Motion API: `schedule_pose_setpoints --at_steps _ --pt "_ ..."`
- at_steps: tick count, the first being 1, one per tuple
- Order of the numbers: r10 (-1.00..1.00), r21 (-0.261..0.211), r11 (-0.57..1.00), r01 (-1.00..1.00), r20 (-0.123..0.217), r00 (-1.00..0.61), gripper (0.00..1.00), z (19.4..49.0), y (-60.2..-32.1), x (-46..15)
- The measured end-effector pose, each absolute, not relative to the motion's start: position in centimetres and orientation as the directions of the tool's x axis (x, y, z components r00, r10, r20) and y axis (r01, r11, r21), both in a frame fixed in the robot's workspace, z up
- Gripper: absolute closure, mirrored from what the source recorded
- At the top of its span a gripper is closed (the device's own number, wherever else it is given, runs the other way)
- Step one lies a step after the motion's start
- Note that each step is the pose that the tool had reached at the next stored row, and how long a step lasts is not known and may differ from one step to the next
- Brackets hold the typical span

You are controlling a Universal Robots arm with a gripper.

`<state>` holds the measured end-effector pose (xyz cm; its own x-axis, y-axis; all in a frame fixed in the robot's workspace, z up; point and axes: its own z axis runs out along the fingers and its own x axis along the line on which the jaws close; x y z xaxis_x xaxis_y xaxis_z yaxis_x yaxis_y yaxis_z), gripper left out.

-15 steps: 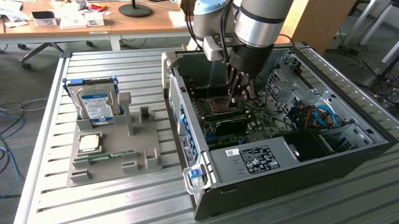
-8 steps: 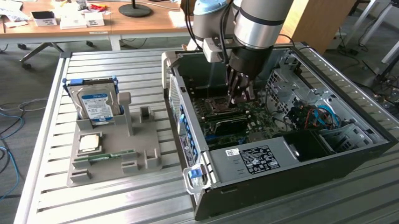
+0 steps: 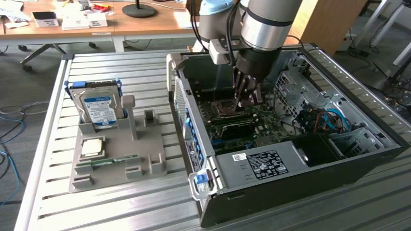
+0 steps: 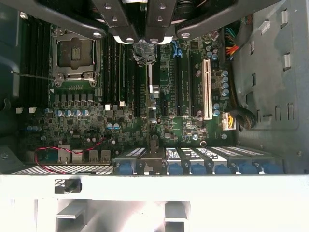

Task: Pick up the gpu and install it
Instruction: 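Press down on the gpu until it lock into place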

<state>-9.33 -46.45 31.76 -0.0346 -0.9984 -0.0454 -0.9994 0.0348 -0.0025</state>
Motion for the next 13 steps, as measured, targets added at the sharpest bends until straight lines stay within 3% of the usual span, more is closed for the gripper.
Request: schedule_pose_setpoints --at_steps 13 --pt "-0.998 -0.002 0.035 -0.999 -0.045 -0.035 0.89 30.78 -46.45 -9.33"
